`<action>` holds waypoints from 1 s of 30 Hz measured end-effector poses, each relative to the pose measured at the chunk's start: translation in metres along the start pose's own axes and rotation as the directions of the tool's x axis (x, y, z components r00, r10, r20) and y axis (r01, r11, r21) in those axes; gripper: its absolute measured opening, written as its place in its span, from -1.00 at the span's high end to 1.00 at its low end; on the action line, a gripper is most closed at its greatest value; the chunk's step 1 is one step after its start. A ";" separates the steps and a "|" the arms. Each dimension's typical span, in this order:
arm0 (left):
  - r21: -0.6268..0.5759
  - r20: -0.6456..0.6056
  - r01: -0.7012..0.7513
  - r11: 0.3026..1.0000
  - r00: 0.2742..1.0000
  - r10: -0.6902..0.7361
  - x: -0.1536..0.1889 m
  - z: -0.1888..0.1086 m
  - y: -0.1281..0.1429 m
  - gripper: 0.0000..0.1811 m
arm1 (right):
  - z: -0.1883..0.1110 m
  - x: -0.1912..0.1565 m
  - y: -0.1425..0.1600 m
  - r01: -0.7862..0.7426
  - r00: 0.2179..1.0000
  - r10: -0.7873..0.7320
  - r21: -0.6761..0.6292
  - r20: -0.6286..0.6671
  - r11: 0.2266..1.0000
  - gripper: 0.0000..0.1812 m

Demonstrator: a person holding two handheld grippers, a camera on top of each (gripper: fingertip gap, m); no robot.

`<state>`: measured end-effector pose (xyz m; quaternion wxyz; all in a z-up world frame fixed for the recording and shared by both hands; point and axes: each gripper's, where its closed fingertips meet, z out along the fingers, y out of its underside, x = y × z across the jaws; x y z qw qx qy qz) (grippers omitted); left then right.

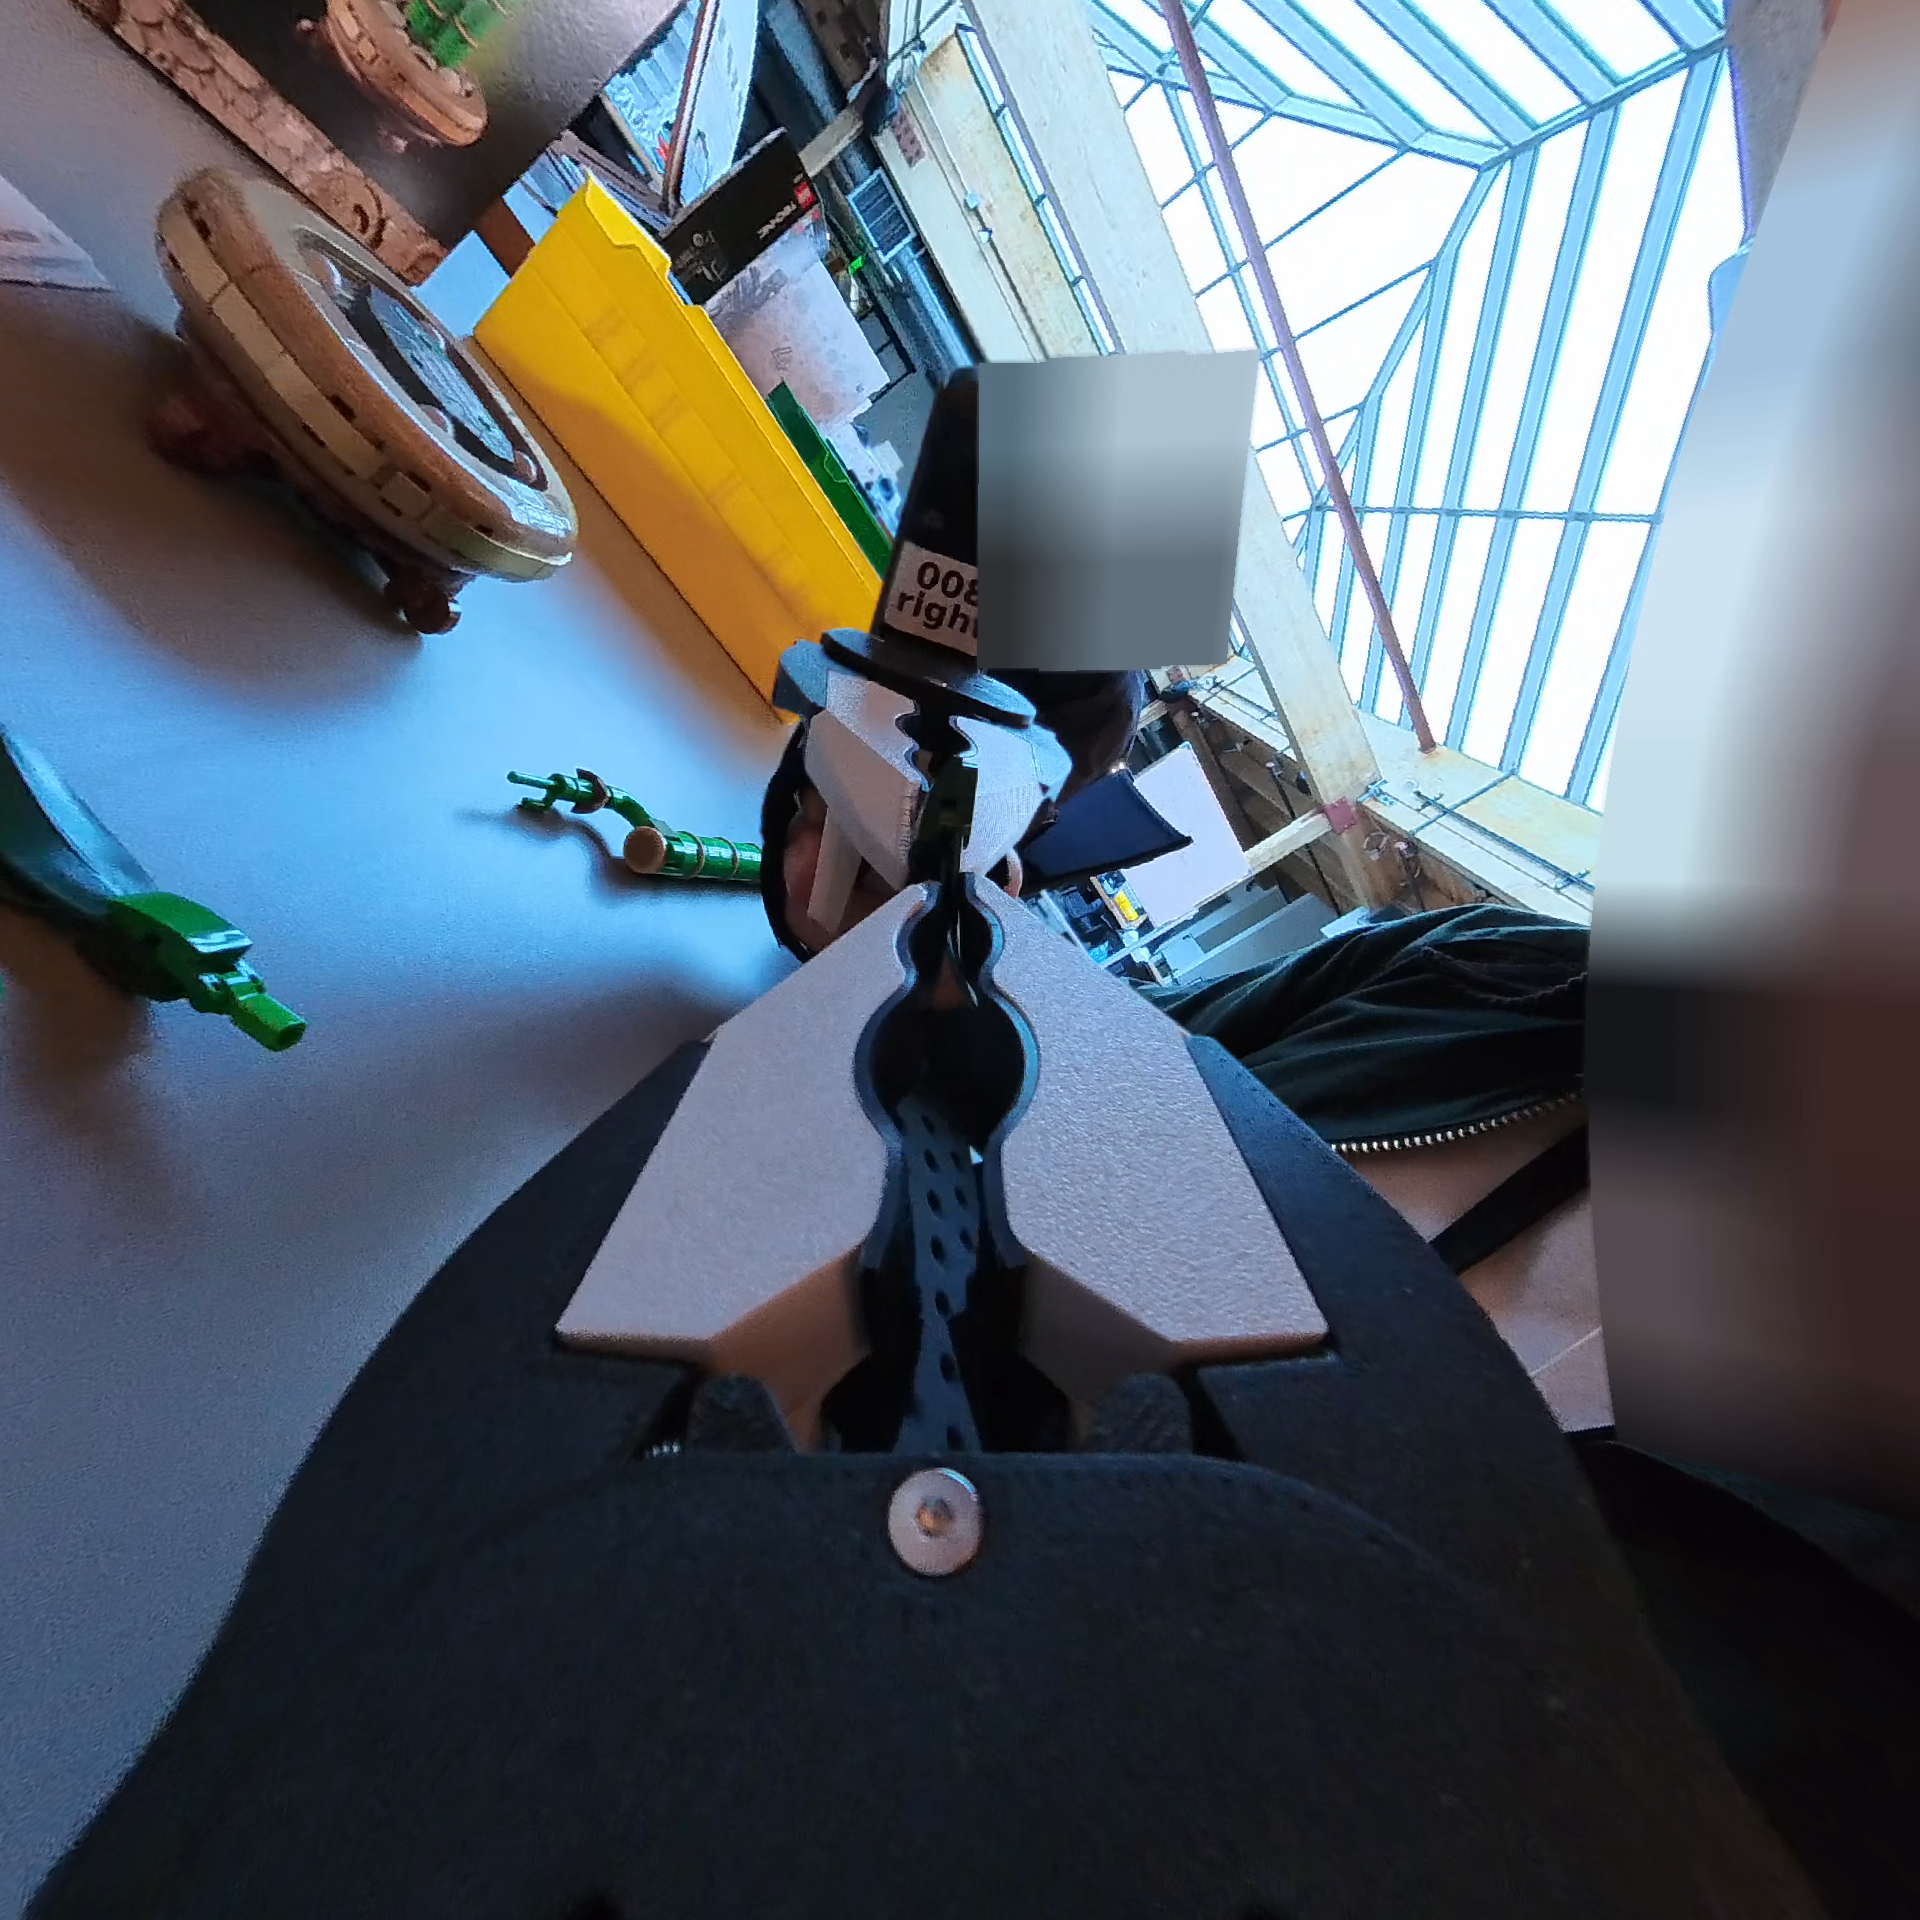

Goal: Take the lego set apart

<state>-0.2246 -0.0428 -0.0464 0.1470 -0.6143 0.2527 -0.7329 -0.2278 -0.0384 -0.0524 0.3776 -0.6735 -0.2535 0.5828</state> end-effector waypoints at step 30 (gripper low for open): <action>-0.019 -0.015 -0.246 0.969 0.969 0.246 0.021 0.005 0.001 1.00 | -0.002 -0.020 -0.006 0.031 0.994 -0.037 0.050 0.108 0.998 0.97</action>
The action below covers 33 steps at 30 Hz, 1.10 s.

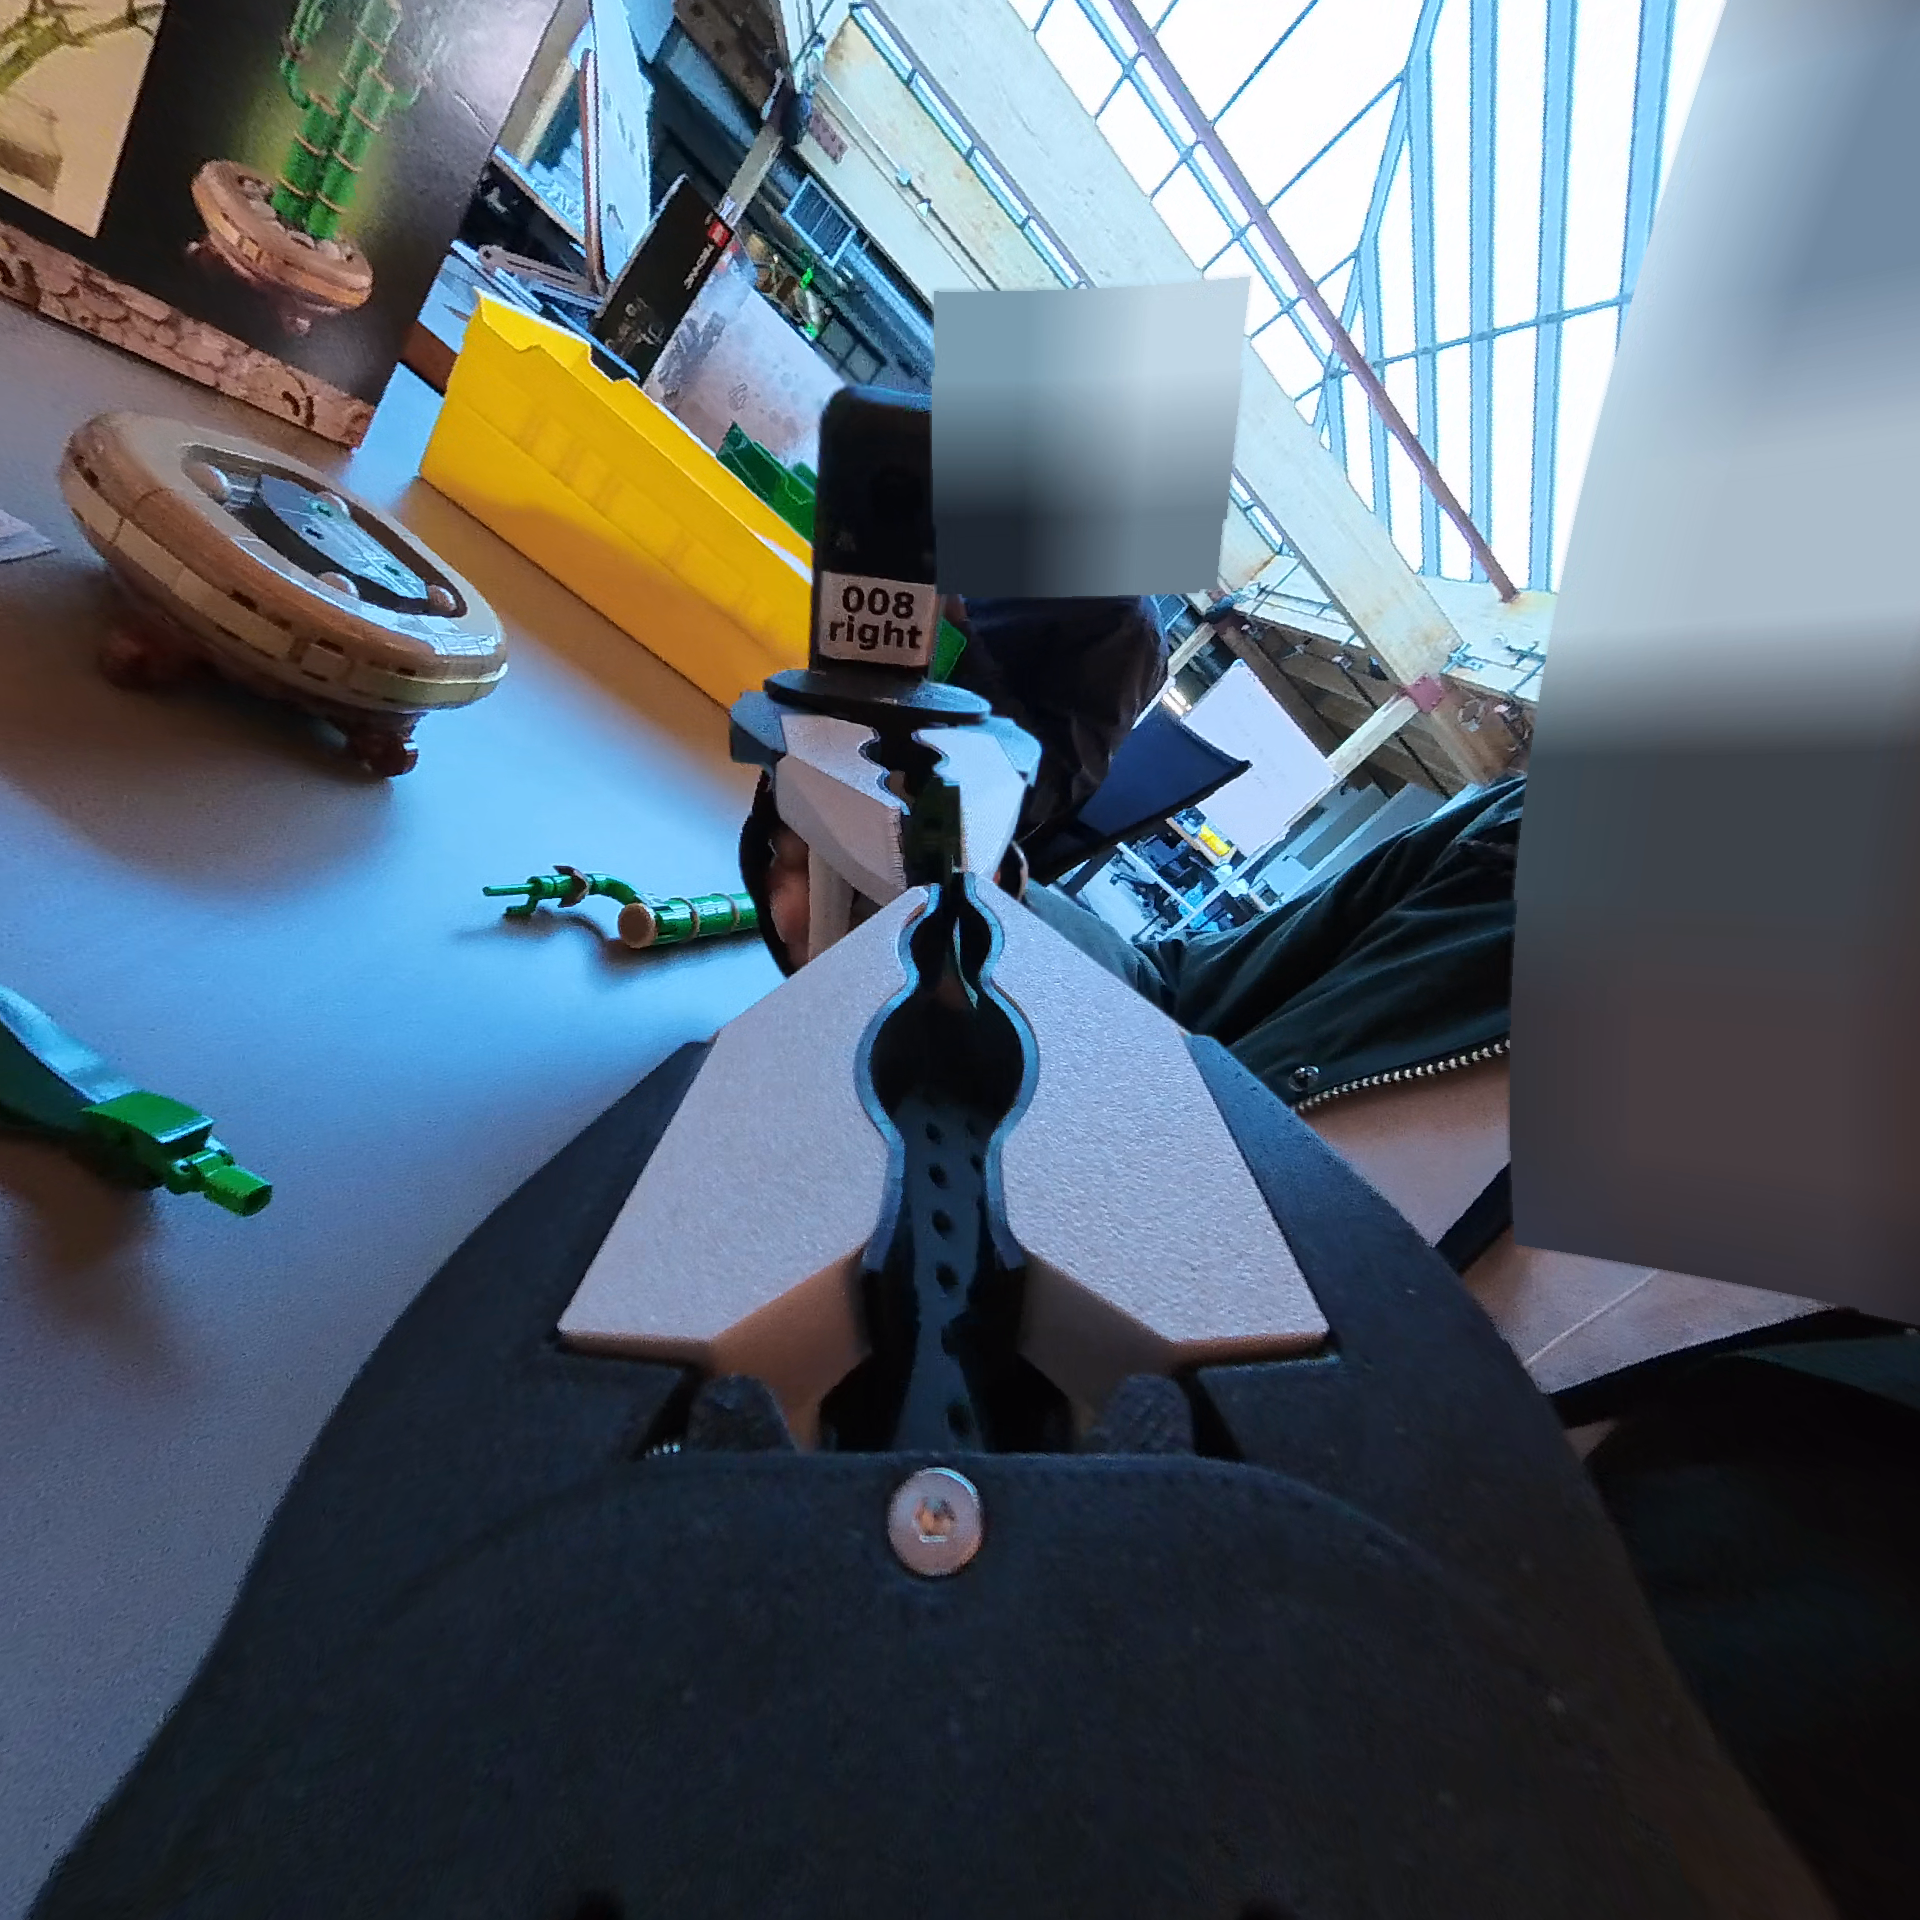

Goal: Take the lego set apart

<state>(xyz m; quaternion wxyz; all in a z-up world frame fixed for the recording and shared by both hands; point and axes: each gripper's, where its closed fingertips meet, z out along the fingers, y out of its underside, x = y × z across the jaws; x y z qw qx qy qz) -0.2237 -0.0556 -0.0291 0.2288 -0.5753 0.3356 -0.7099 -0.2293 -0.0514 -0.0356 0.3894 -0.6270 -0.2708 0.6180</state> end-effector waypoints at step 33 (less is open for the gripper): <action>-0.047 0.056 -0.010 0.999 0.998 0.013 -0.003 0.003 0.011 1.00 | -0.004 0.006 0.005 0.124 0.989 -0.128 -0.060 -0.073 0.990 0.96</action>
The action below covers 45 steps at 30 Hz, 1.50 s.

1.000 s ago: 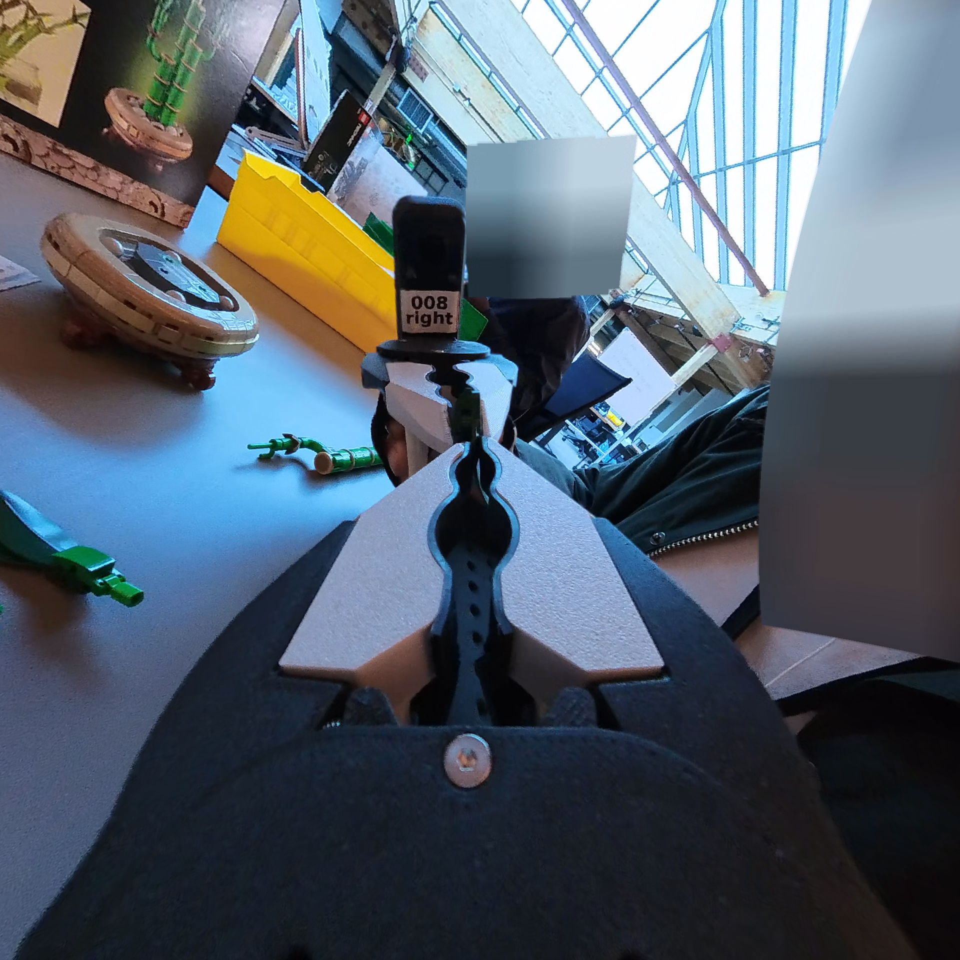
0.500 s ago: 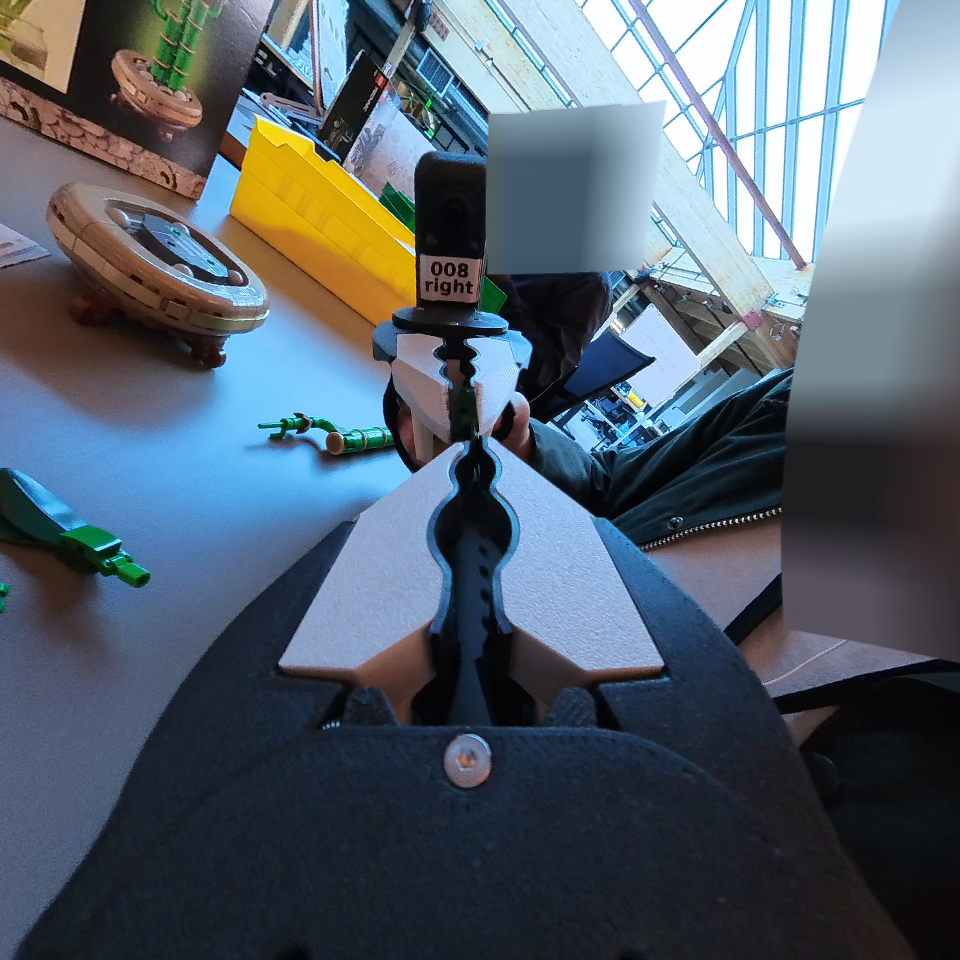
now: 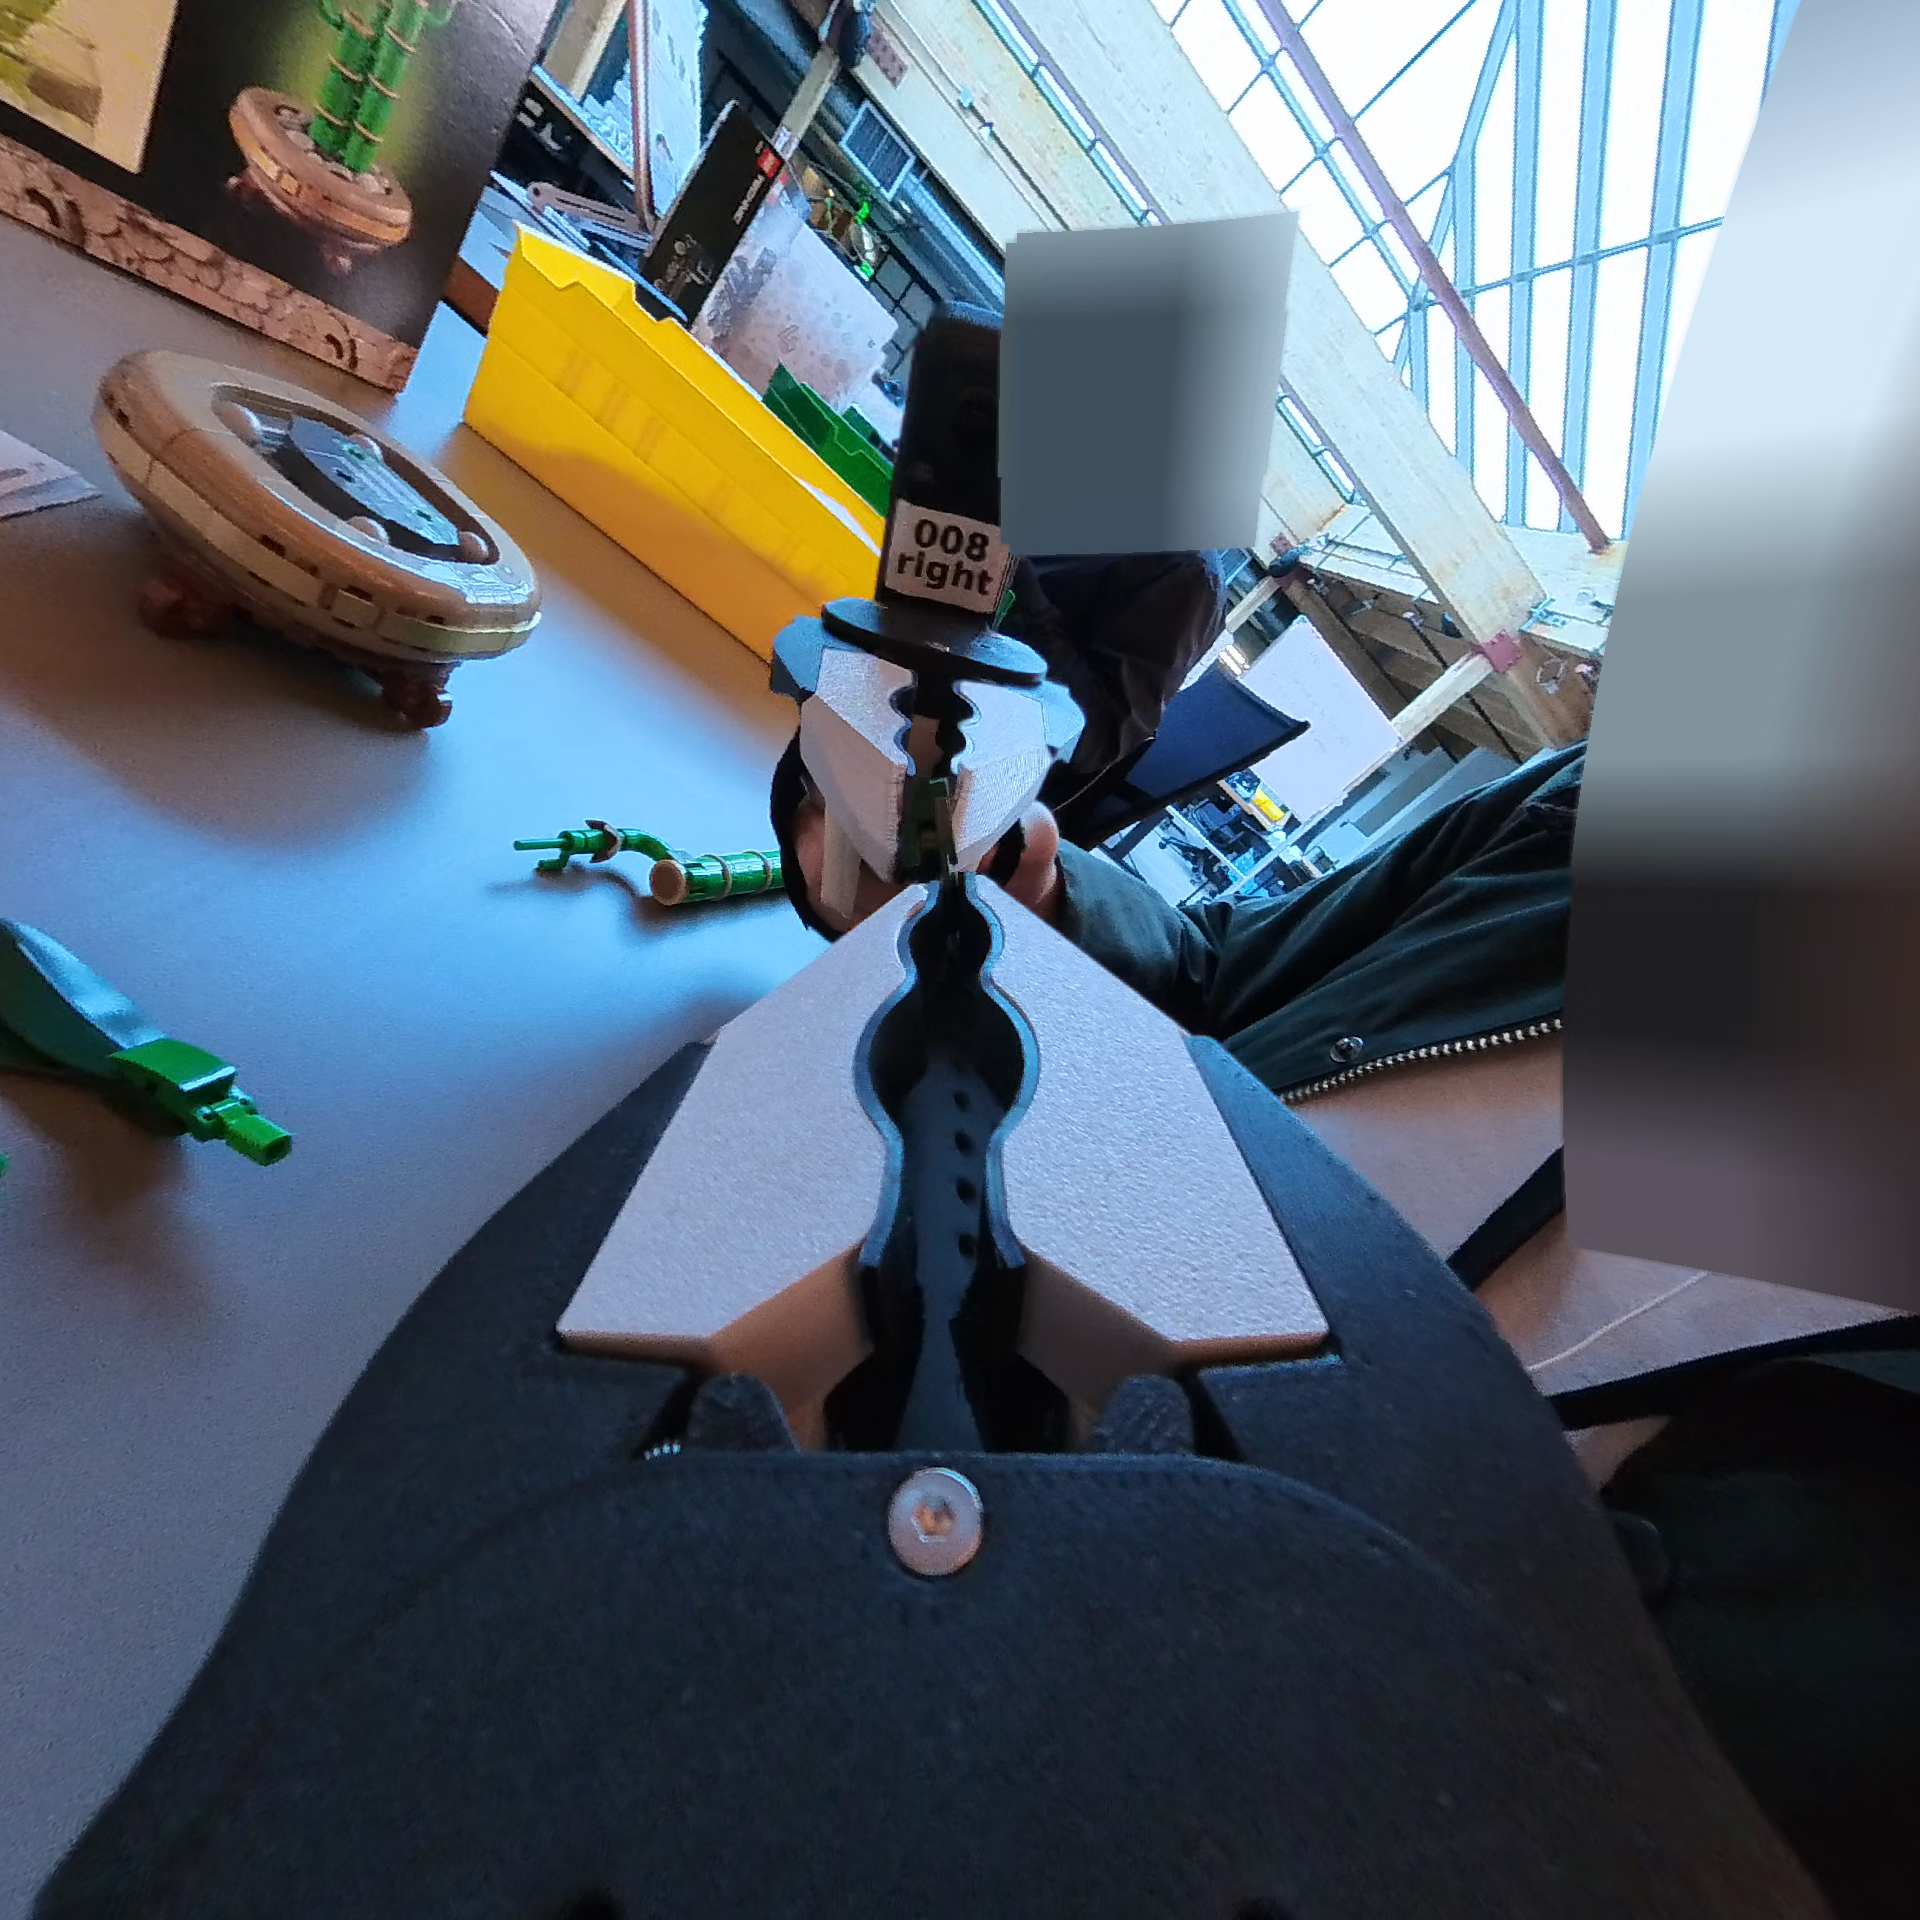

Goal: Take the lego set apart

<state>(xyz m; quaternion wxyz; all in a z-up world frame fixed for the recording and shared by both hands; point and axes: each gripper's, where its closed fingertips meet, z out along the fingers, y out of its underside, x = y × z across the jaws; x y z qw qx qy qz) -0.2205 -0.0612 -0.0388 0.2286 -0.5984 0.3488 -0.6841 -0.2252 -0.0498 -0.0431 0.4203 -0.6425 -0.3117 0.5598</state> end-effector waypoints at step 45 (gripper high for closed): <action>-0.322 0.481 -0.358 0.877 0.736 0.477 -0.059 -0.004 0.015 0.46 | -0.009 0.053 0.006 -0.417 0.897 0.430 0.133 -0.100 0.899 0.93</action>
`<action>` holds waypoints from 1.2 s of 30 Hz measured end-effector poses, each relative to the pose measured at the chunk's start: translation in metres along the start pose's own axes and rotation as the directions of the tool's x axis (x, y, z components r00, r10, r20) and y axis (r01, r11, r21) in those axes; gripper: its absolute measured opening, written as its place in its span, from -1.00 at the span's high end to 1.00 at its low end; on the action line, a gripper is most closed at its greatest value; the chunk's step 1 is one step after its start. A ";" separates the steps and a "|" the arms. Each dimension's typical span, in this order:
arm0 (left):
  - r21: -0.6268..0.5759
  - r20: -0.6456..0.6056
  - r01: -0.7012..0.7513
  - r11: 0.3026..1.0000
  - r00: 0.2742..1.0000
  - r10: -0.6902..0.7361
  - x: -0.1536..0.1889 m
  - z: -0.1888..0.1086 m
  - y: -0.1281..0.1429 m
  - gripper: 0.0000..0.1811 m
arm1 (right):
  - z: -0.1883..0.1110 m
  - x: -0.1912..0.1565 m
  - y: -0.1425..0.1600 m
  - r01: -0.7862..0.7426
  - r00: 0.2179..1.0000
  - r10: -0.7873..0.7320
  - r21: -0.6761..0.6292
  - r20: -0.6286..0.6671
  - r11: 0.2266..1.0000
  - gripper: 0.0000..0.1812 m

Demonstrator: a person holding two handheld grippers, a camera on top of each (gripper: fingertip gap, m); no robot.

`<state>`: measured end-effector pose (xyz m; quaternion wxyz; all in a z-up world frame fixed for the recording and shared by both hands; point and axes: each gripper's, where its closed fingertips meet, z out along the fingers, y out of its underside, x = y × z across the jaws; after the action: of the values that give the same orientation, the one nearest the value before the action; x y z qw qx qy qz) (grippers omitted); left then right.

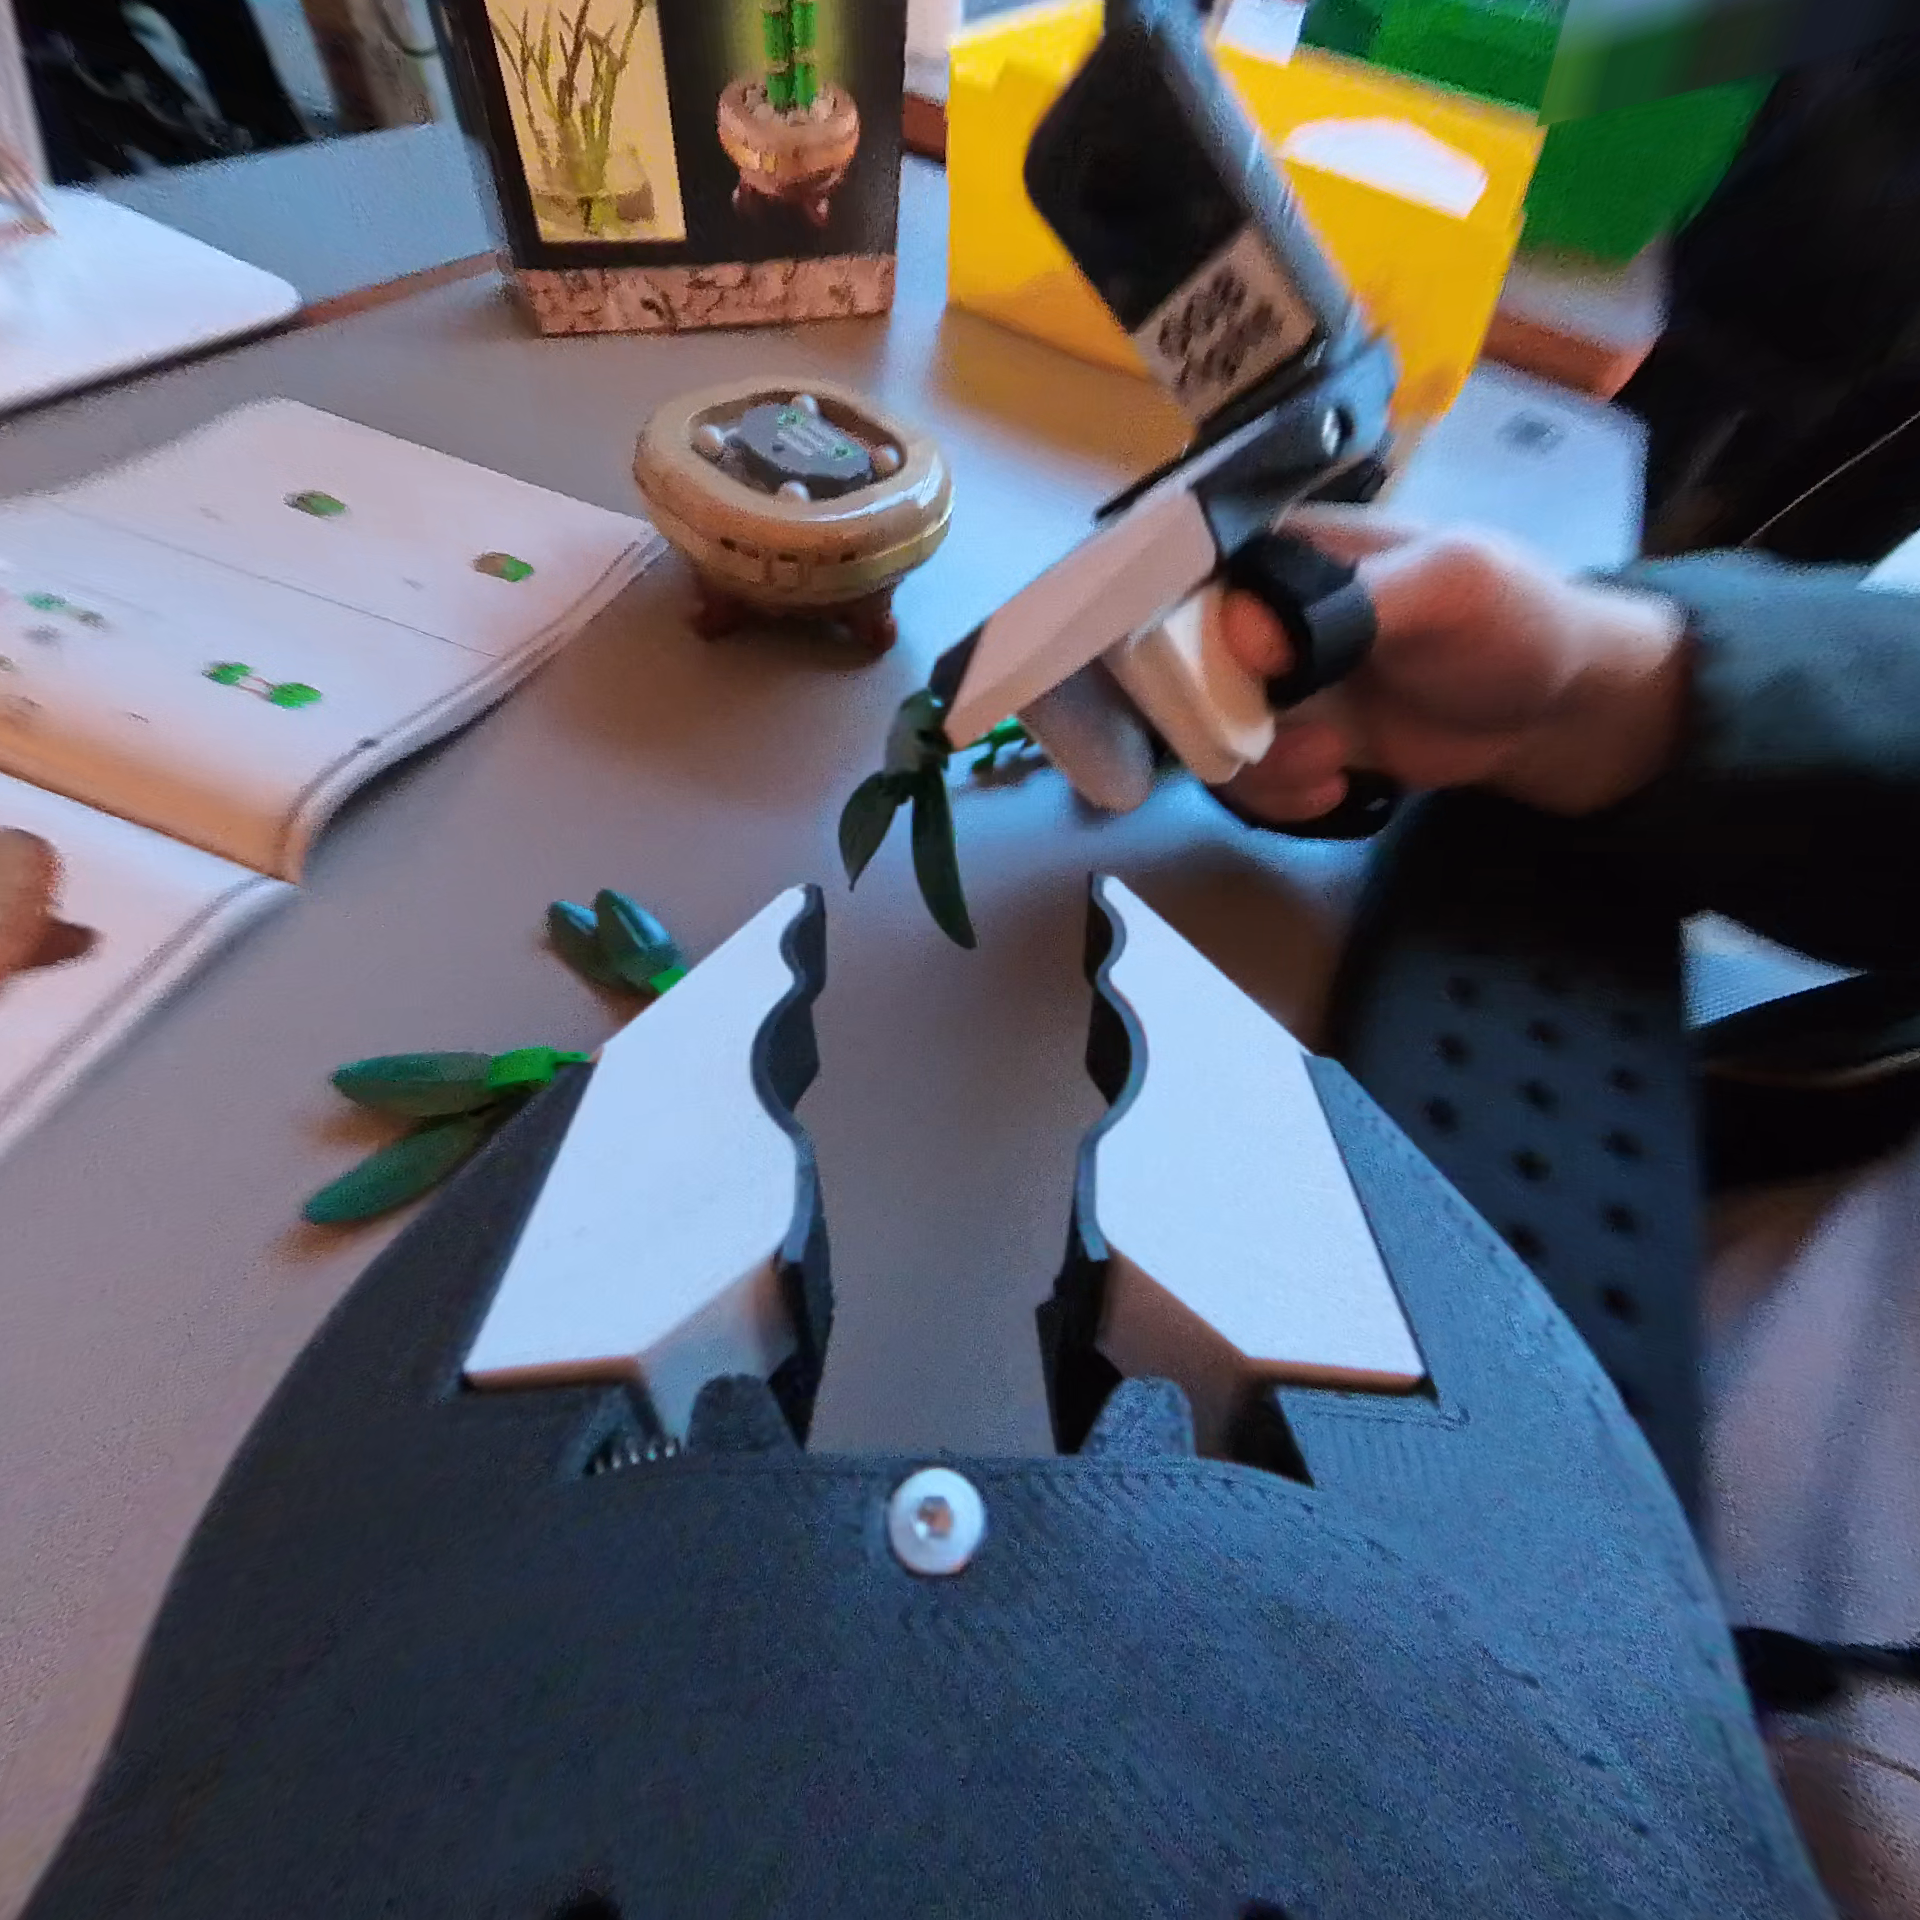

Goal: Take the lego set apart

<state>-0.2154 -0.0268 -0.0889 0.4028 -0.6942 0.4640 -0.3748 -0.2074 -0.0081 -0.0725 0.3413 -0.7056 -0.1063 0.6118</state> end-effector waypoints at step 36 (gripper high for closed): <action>0.097 -0.419 0.461 0.882 0.823 -0.384 0.011 -0.021 -0.027 0.94 | 0.016 -0.031 0.022 0.162 0.983 -0.150 -0.107 0.109 0.981 0.93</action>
<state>-0.2221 -0.0356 -0.0548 0.2750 -0.6493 0.3293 -0.6280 -0.2353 -0.0358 -0.0618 0.3410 -0.6821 -0.2136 0.6106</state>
